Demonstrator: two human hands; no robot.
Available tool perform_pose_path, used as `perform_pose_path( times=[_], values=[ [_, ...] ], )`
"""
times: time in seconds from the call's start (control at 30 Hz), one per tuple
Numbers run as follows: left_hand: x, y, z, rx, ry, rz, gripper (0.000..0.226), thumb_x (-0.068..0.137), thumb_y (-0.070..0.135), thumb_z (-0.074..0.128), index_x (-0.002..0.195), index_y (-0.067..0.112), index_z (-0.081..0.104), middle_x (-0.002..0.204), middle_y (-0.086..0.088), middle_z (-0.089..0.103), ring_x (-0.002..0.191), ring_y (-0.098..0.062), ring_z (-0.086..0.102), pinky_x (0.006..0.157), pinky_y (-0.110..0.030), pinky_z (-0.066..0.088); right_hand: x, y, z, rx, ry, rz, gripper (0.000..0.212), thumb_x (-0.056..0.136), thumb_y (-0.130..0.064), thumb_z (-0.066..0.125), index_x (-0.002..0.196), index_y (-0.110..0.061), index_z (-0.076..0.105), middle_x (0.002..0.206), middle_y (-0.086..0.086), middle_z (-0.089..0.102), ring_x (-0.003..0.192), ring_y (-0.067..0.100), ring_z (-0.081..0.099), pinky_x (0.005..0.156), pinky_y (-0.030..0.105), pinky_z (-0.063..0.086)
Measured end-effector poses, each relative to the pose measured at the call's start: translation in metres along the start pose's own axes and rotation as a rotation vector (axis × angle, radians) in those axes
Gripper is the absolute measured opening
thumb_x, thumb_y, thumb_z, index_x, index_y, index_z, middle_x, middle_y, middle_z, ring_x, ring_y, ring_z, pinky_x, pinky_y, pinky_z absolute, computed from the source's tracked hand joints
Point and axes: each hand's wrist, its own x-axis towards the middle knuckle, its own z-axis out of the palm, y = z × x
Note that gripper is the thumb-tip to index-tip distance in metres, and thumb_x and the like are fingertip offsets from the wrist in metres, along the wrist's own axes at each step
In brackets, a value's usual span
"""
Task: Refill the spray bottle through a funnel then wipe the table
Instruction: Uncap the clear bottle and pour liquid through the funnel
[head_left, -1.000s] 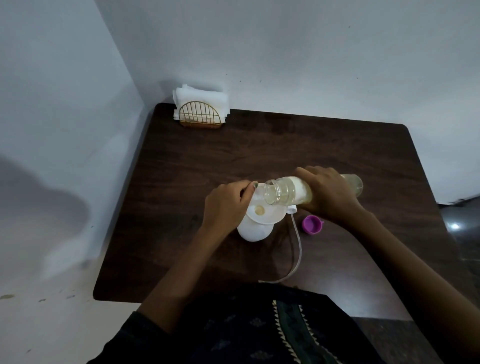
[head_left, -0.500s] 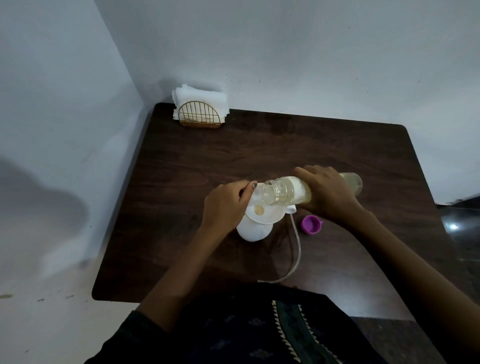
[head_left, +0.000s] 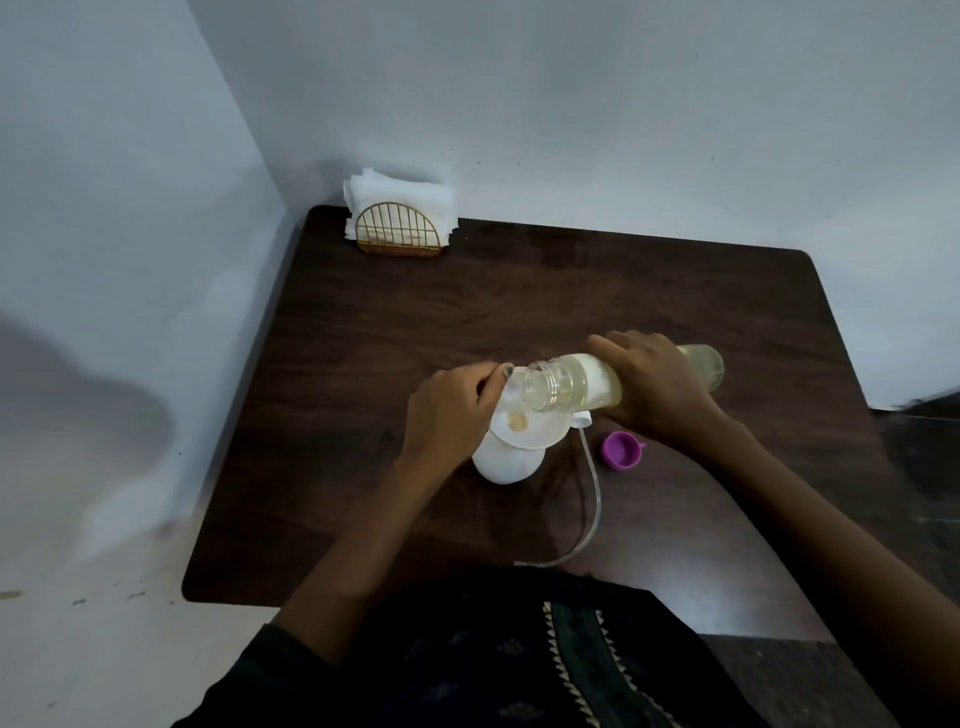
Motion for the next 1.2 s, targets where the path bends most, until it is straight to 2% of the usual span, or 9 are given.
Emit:
perform_pose_path(
  times=[0.1,0.2,0.27,0.47,0.7,0.87,1.1,1.2],
  values=[
    [0.0,0.0,0.0,0.011,-0.01,-0.011,0.035,0.098,0.037,0.043,0.075,0.019,0.063,0.05,0.01,0.045,0.047,-0.009,0.045,0.048,-0.025,0.031,0.0,0.0,0.001,-0.008,0.001,0.005,0.049,0.055,-0.024,0.084,0.096,-0.013,0.059,0.078,0.004,0.062,0.068,0.029,0.058,0.062,0.038,0.044],
    [-0.001,0.0,0.0,0.01,-0.008,-0.015,0.036,0.098,0.036,0.044,0.069,0.019,0.057,0.049,0.01,0.044,0.046,-0.009,0.044,0.047,-0.024,0.028,0.0,-0.001,0.001,-0.009,0.001,0.006,0.047,0.056,-0.024,0.084,0.095,-0.014,0.059,0.078,0.004,0.061,0.068,0.029,0.058,0.062,0.038,0.044],
    [0.0,0.003,-0.001,0.01,-0.008,-0.016,0.033,0.098,0.035,0.044,0.067,0.026,0.051,0.049,0.011,0.042,0.046,-0.008,0.043,0.047,-0.022,0.025,0.0,0.0,0.0,-0.005,0.004,0.005,0.046,0.057,-0.025,0.083,0.095,-0.014,0.059,0.078,0.004,0.062,0.068,0.029,0.058,0.062,0.038,0.044],
    [0.001,0.006,-0.003,0.007,-0.004,-0.018,0.033,0.098,0.035,0.044,0.066,0.03,0.048,0.049,0.011,0.043,0.047,-0.008,0.044,0.047,-0.023,0.026,0.002,0.001,-0.004,-0.004,0.011,-0.005,0.047,0.057,-0.025,0.084,0.096,-0.014,0.06,0.078,0.004,0.062,0.068,0.029,0.058,0.063,0.036,0.041],
    [0.002,0.003,-0.002,0.009,0.0,-0.015,0.033,0.098,0.036,0.044,0.069,0.025,0.055,0.051,0.011,0.044,0.049,-0.009,0.045,0.047,-0.024,0.028,0.003,0.002,-0.001,-0.019,-0.015,0.005,0.048,0.057,-0.027,0.084,0.096,-0.016,0.059,0.078,0.002,0.061,0.069,0.027,0.057,0.063,0.035,0.041],
    [-0.001,0.006,-0.001,0.001,0.0,-0.019,0.031,0.098,0.036,0.044,0.081,0.021,0.066,0.052,0.014,0.045,0.05,-0.007,0.047,0.047,-0.021,0.027,0.0,0.001,-0.004,-0.021,-0.015,0.006,0.048,0.058,-0.028,0.083,0.097,-0.015,0.059,0.079,0.003,0.061,0.07,0.027,0.057,0.065,0.036,0.04],
    [-0.002,0.01,-0.001,0.015,-0.003,-0.019,0.035,0.098,0.036,0.044,0.067,0.024,0.053,0.049,0.009,0.043,0.048,-0.009,0.044,0.047,-0.025,0.027,-0.002,0.002,-0.007,-0.018,-0.006,0.008,0.047,0.056,-0.024,0.083,0.095,-0.014,0.06,0.076,0.004,0.061,0.067,0.03,0.058,0.062,0.038,0.043],
    [-0.004,0.01,-0.001,0.016,0.002,-0.014,0.036,0.098,0.036,0.044,0.069,0.02,0.058,0.05,0.009,0.044,0.048,-0.009,0.045,0.046,-0.024,0.029,-0.003,0.001,-0.006,-0.014,-0.012,0.01,0.046,0.058,-0.026,0.082,0.096,-0.014,0.06,0.077,0.005,0.062,0.068,0.029,0.058,0.063,0.039,0.044]
  ],
)
